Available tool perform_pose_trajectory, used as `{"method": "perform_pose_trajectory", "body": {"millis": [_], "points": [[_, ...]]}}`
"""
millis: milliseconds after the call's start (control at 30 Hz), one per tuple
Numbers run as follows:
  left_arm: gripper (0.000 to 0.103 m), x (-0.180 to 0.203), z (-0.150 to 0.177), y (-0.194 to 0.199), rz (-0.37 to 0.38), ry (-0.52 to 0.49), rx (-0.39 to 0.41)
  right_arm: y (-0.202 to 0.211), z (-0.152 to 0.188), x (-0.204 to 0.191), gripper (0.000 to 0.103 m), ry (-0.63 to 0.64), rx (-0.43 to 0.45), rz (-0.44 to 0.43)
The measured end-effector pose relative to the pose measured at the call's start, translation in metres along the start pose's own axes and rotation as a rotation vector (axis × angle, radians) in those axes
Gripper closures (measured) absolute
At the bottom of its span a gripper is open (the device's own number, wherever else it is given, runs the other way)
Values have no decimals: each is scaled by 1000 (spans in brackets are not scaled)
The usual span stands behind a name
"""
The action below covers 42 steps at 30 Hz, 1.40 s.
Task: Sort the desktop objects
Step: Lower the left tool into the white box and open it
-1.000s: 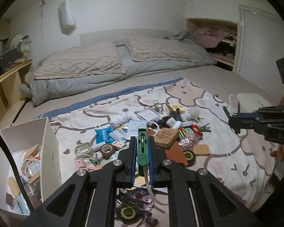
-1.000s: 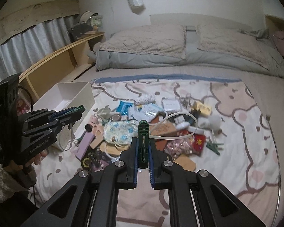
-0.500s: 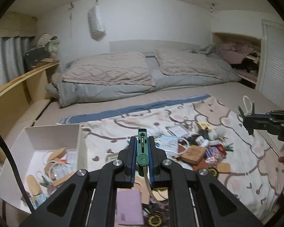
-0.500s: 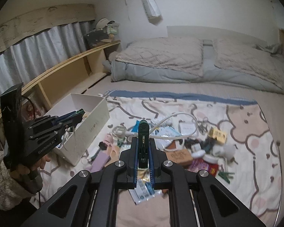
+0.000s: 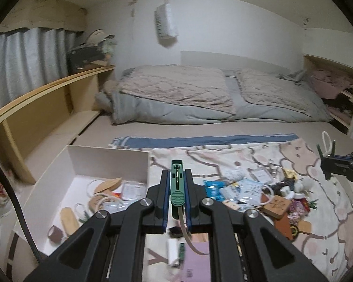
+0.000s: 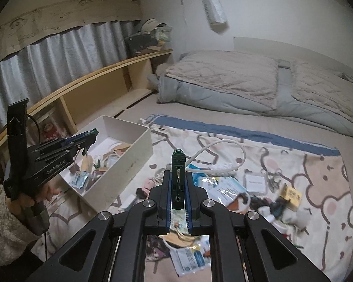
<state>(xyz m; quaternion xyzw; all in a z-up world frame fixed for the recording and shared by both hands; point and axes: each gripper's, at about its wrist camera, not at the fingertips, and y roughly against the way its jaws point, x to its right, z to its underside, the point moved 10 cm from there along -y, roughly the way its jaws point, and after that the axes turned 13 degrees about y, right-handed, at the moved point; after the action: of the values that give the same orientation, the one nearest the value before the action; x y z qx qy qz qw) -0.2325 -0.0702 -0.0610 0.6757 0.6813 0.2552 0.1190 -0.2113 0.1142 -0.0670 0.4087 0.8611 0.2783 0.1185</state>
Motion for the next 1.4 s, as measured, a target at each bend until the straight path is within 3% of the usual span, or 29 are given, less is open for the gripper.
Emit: {"method": "perform_pose_trajectory", "body": {"millis": [567, 933, 1167, 1400], "points": [[92, -75, -24, -5, -171, 118, 16, -42, -33, -53, 93, 44, 10, -145], [92, -127, -30, -33, -310, 188, -18, -62, -36, -62, 93, 29, -4, -192], [92, -150, -25, -58, -344, 237, -57, -70, -36, -73, 93, 30, -14, -233], [92, -176, -36, -72, -407, 235, -43, -71, -27, -92, 93, 68, -41, -288]]}}
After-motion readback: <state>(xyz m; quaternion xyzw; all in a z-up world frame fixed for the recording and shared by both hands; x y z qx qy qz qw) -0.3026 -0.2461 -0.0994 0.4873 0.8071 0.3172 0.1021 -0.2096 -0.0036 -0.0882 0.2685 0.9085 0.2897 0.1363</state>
